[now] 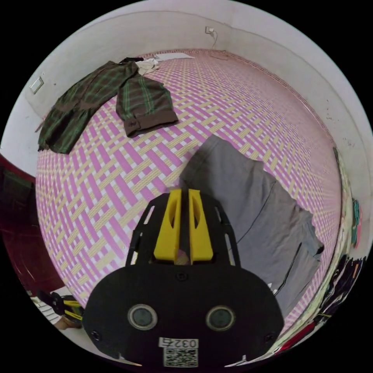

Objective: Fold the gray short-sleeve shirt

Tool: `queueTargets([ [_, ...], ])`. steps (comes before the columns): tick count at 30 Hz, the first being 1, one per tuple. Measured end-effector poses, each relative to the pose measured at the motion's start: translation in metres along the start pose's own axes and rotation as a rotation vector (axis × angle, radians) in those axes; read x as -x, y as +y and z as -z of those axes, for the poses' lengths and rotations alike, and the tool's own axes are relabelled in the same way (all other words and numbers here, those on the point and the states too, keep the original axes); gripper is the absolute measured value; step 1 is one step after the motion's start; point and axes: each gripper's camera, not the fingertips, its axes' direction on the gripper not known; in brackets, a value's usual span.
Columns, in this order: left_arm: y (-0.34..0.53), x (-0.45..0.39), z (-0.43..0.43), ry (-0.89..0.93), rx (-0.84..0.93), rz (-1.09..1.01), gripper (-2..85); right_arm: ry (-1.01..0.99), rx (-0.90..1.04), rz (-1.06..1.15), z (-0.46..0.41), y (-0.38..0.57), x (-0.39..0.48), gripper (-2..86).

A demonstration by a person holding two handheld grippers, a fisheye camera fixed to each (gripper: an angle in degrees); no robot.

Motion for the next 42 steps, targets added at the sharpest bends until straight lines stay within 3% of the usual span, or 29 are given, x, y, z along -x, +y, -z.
queueTargets([
  [3,0.006,-0.004,0.003,0.002,-0.008,-0.030,0.5,-0.066,-0.007,-0.019,0.000,0.002,-0.019,0.1],
  [9,0.005,-0.036,0.025,-0.011,-0.028,-0.157,-1.2,-0.465,-0.244,-0.220,0.040,0.038,-0.129,-0.5],
  [13,-0.010,-0.090,0.023,0.031,0.020,-0.360,-1.3,-0.712,-0.456,-0.398,0.072,0.106,-0.238,-0.5],
  [17,-0.010,-0.148,-0.019,0.076,0.180,-0.556,-1.4,-0.712,-0.548,-0.505,0.077,0.188,-0.320,-0.5],
  [23,0.007,-0.156,-0.105,0.060,0.443,-0.578,-1.4,-0.723,-0.494,-0.736,0.004,0.278,-0.390,-0.4],
  [28,0.016,-0.141,-0.127,0.012,0.525,-0.556,-1.2,-0.735,-0.514,-0.729,-0.009,0.296,-0.397,-0.3],
  [32,0.020,-0.135,-0.113,0.022,0.506,-0.578,0.2,-0.603,-0.561,-0.685,0.016,0.307,-0.385,0.5],
  [36,0.035,-0.129,-0.100,0.140,0.569,-0.663,3.6,-0.533,-0.501,-0.782,0.004,0.336,-0.391,4.1],
  [39,0.041,-0.099,-0.055,0.195,0.465,-0.662,2.9,-0.582,-0.568,-0.793,0.012,0.381,-0.387,5.8],
  [42,0.040,-0.036,-0.009,0.283,0.275,-0.517,2.7,-0.782,-0.611,-0.524,0.035,0.416,-0.335,4.9],
])
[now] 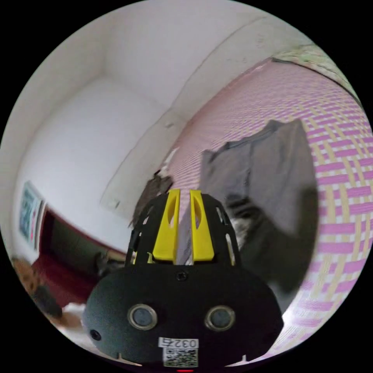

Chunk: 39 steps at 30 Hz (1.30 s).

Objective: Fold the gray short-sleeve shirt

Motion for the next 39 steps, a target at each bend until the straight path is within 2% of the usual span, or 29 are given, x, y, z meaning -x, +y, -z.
queueTargets([
  [3,0.035,0.043,0.012,-0.095,-0.040,0.126,3.8,-0.160,0.205,0.245,-0.012,0.076,0.061,5.1],
  [5,0.048,0.067,-0.004,-0.074,-0.011,0.155,5.2,-0.211,0.490,0.398,-0.048,0.141,0.105,8.4],
  [7,0.054,0.076,-0.015,-0.053,-0.024,0.140,5.7,-0.177,0.612,0.515,-0.072,0.189,0.133,10.2],
  [10,0.063,0.082,-0.017,-0.025,-0.111,0.112,5.6,0.000,0.756,0.724,-0.107,0.262,0.169,13.1],
  [13,0.074,0.088,-0.014,0.009,-0.173,0.125,4.2,0.251,0.722,0.919,-0.121,0.316,0.188,12.4],
  [14,0.078,0.088,-0.013,0.018,-0.189,0.126,3.5,0.362,0.698,0.979,-0.127,0.332,0.189,10.7],
  [17,0.084,0.074,-0.012,0.005,-0.199,0.076,2.4,0.490,0.568,1.057,-0.121,0.352,0.192,1.9],
  [20,0.087,0.060,-0.005,-0.032,-0.184,0.010,1.9,0.413,0.491,1.020,-0.094,0.338,0.191,-0.5],
  [24,0.087,0.052,0.016,-0.097,-0.249,-0.043,3.4,0.251,0.441,0.966,-0.061,0.310,0.175,-0.9],
  [26,0.074,0.048,0.024,-0.125,-0.263,-0.097,6.5,0.115,0.424,1.047,-0.043,0.307,0.171,-0.9],
  [31,0.035,0.040,0.016,-0.045,-0.187,-0.260,8.7,0.131,0.372,1.281,-0.034,0.314,0.180,-0.9],
  [35,0.012,0.039,0.005,-0.005,-0.112,-0.348,7.9,0.102,0.409,1.442,-0.038,0.316,0.194,-0.9],
  [39,0.005,0.044,0.003,0.075,-0.066,-0.391,4.0,0.063,0.449,1.473,-0.043,0.307,0.197,-0.9],
])
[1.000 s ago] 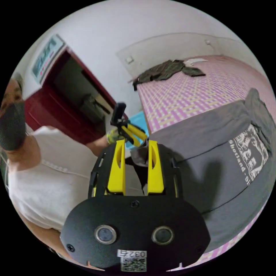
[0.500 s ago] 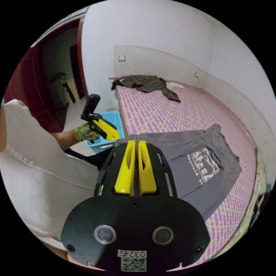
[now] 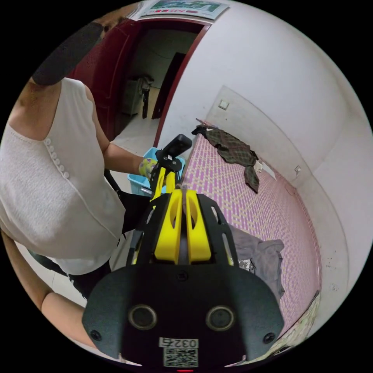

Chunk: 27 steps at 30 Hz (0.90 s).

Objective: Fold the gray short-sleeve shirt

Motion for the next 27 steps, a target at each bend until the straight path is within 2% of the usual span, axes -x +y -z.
queueTargets([
  [3,0.008,-0.006,0.014,0.001,-0.029,0.011,0.6,-0.020,0.006,-0.016,-0.005,0.003,-0.008,-0.9],
  [6,0.022,-0.024,0.034,-0.146,-0.053,0.100,-1.2,-0.058,0.005,-0.022,-0.015,0.006,-0.001,-0.9],
  [8,0.038,-0.035,0.047,-0.292,-0.106,0.270,-1.6,-0.074,0.021,-0.030,-0.031,0.008,0.016,-0.8],
  [10,0.055,-0.033,0.048,-0.333,-0.152,0.453,-1.6,-0.082,0.071,-0.044,-0.051,0.012,0.034,-0.5],
  [11,0.070,-0.029,0.045,-0.340,-0.169,0.589,-1.7,-0.081,0.110,-0.055,-0.065,0.016,0.047,-0.2],
  [15,0.115,-0.021,0.029,-0.275,-0.222,0.812,-1.6,-0.018,0.217,-0.144,-0.098,0.037,0.078,1.7],
  [18,0.129,-0.019,0.023,-0.178,-0.192,0.809,-1.1,-0.029,0.263,-0.241,-0.102,0.053,0.078,3.1],
  [21,0.119,-0.031,0.037,-0.293,-0.146,0.729,2.0,-0.079,0.141,-0.350,-0.074,0.063,0.064,3.2],
  [24,0.097,-0.034,0.056,-0.325,-0.205,0.607,5.4,-0.060,0.077,-0.437,-0.062,0.070,0.050,3.1],
  [27,0.088,-0.010,0.061,-0.207,-0.301,0.574,8.2,-0.068,0.055,-0.560,-0.067,0.077,0.032,3.4],
])
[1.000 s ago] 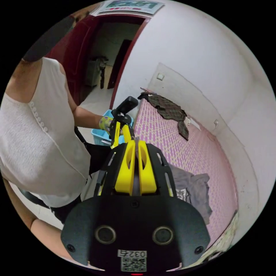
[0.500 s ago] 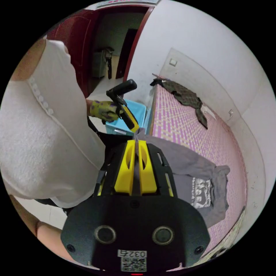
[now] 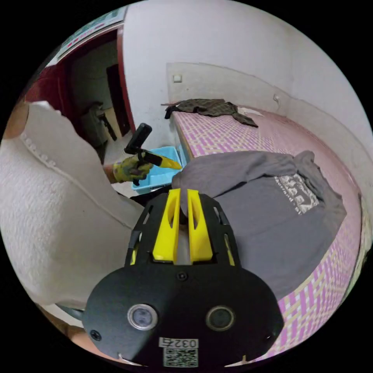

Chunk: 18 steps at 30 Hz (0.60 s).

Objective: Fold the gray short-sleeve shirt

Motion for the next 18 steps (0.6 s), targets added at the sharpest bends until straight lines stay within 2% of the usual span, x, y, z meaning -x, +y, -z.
queueTargets([
  [4,-0.013,0.013,-0.035,0.144,0.157,0.005,3.1,-0.028,0.042,-0.119,-0.016,-0.007,-0.016,4.2],
  [6,-0.009,0.002,-0.024,0.227,0.136,-0.036,0.5,-0.064,0.024,-0.150,-0.016,-0.008,-0.021,4.7],
  [9,0.009,0.004,0.022,0.340,0.003,-0.033,-0.9,-0.121,-0.013,-0.150,-0.013,-0.013,-0.021,4.4],
  [11,0.033,0.033,0.047,0.283,-0.068,0.145,-1.0,-0.122,-0.015,-0.161,-0.011,-0.018,-0.027,4.4],
  [13,0.047,0.041,0.057,0.287,-0.095,0.218,-1.0,-0.130,-0.020,-0.179,-0.006,-0.024,-0.033,4.5],
  [15,0.050,0.032,0.063,0.267,-0.129,0.227,-1.1,-0.112,-0.020,-0.214,0.003,-0.034,-0.042,4.2],
  [18,0.018,-0.012,0.051,0.214,-0.106,0.122,-1.0,-0.031,-0.004,-0.276,0.022,-0.061,-0.064,3.8],
])
